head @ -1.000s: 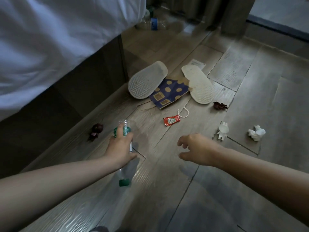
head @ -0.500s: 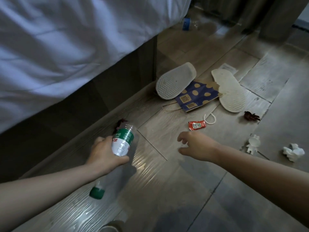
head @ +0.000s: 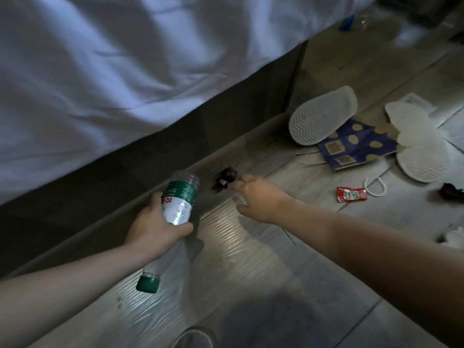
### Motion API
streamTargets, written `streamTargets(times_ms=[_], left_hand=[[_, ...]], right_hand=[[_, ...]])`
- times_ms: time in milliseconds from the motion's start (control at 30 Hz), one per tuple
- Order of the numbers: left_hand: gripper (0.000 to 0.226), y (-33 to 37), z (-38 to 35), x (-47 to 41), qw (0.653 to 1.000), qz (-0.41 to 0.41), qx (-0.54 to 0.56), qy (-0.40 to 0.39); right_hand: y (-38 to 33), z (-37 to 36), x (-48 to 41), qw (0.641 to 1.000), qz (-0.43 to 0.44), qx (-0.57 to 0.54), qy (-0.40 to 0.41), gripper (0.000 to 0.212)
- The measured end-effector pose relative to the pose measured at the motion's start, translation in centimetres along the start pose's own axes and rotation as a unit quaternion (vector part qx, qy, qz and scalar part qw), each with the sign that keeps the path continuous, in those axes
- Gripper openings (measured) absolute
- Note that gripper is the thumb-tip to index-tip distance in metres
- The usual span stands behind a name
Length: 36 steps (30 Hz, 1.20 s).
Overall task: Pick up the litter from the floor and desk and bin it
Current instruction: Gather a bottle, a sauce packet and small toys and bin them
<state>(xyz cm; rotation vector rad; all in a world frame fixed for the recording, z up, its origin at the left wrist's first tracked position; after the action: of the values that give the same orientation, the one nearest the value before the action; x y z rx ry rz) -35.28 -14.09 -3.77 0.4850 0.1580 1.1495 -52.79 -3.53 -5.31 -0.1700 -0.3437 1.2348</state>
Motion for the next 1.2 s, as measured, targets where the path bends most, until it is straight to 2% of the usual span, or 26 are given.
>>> streamTargets(times_ms=[233, 400, 667, 833, 1000, 1100, 1200], left_hand=[[0.087, -0.5, 0.7, -0.4, 1.000, -0.006, -0.003, 0.001], [0.085, -0.1, -0.2, -0.2, 1.000, -0.013, -0.001, -0.023], [0.083, 4.6, -3.6, -0.1, 0.998, -0.052, 0.020, -0.036], [0.083, 10.2, -6.9, 1.1, 0.991, -0.099, 0.061, -0.066], [0.082, 14.5, -9.4, 2.8, 0.986, -0.136, 0.056, -0.081], [0.084, 16.6, -10.8, 3.8, 0.983, -0.148, 0.054, -0.090], [0.087, 18.4, -12.1, 4.9, 0.981, -0.164, 0.051, -0.095]], right_hand=[[-1.2, -2.2, -2.4, 0.994, 0.078, 0.071, -0.013, 0.071], [0.8, -3.3, -1.7, 0.990, 0.069, 0.116, -0.031, 0.077], [8.7, -2.1, 5.0, 0.994, -0.039, 0.097, -0.022, 0.060], [12.7, -1.9, 10.9, 0.993, -0.068, 0.093, -0.017, 0.061], [15.5, -1.5, 15.9, 0.990, -0.115, 0.082, -0.013, 0.058], [17.1, -0.4, 18.2, 0.986, -0.158, 0.046, 0.017, 0.053], [19.7, 1.8, 20.6, 0.970, -0.228, 0.024, 0.082, 0.052]])
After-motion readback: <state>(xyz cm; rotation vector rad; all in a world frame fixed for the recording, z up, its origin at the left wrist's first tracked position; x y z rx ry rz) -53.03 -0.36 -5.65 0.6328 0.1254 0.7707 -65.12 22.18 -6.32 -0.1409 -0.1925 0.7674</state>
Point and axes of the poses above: each hand's wrist, its own x-axis away from the middle knuckle, its own z-axis out of the back of the hand, y = z × x, the point moved 10 cm from there along -x, towards the middle knuckle, and after that the axes turned 14 degrees about y, right-handed, at the moved point
